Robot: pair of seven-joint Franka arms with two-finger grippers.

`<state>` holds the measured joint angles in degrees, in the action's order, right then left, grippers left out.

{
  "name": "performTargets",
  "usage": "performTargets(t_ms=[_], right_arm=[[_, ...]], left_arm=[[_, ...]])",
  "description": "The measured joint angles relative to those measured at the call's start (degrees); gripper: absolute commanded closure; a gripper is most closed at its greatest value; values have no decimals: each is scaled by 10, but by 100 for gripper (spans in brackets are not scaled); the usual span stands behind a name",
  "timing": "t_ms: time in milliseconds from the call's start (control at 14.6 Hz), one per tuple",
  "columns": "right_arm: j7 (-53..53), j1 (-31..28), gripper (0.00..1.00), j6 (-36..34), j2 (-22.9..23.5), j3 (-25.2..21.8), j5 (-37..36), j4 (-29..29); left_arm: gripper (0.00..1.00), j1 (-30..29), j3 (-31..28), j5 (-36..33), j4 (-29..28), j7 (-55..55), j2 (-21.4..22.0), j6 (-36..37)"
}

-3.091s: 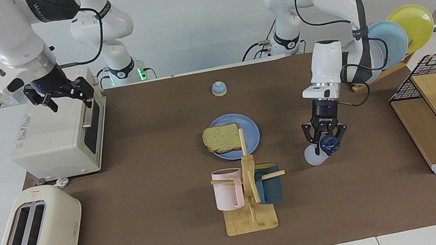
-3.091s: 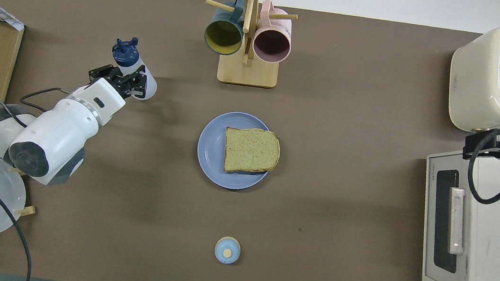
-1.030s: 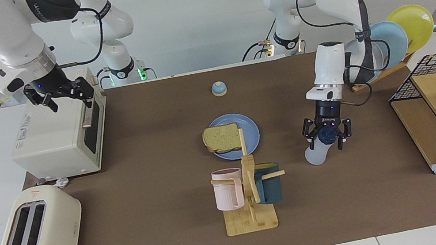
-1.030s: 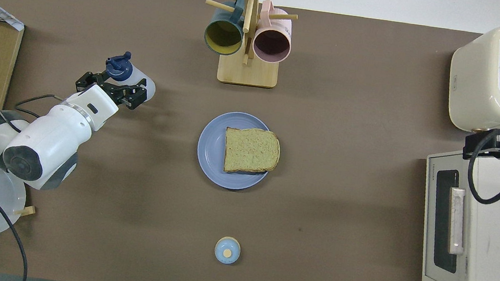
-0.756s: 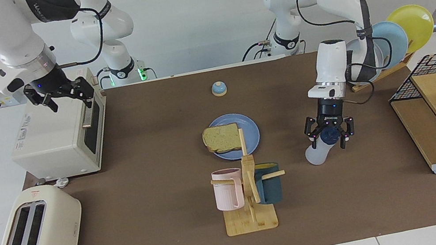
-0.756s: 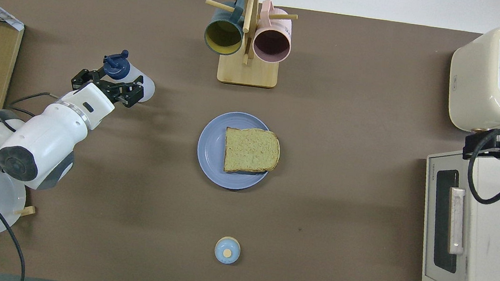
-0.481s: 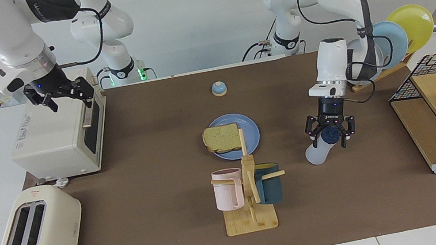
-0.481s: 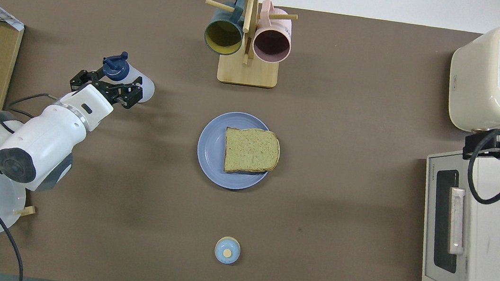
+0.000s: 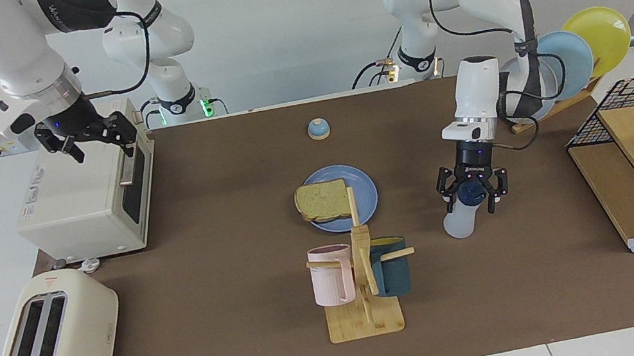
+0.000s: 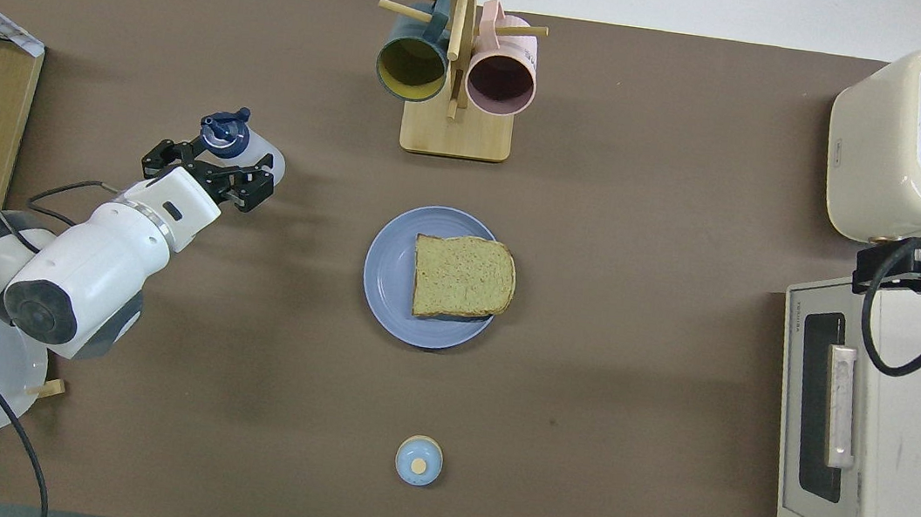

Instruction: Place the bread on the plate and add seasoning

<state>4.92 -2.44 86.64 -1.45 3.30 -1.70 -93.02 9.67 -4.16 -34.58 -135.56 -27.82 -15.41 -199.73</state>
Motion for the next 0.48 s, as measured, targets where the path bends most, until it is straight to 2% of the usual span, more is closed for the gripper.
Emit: performTargets(t_ms=[275, 481], right_arm=[[0, 0, 0, 0, 0, 0, 0, 0], [0, 0, 0, 0, 0, 0, 0, 0]], left_arm=[[0, 4, 0, 0, -19, 0, 10, 0], [0, 4, 0, 0, -43, 0, 36, 0]])
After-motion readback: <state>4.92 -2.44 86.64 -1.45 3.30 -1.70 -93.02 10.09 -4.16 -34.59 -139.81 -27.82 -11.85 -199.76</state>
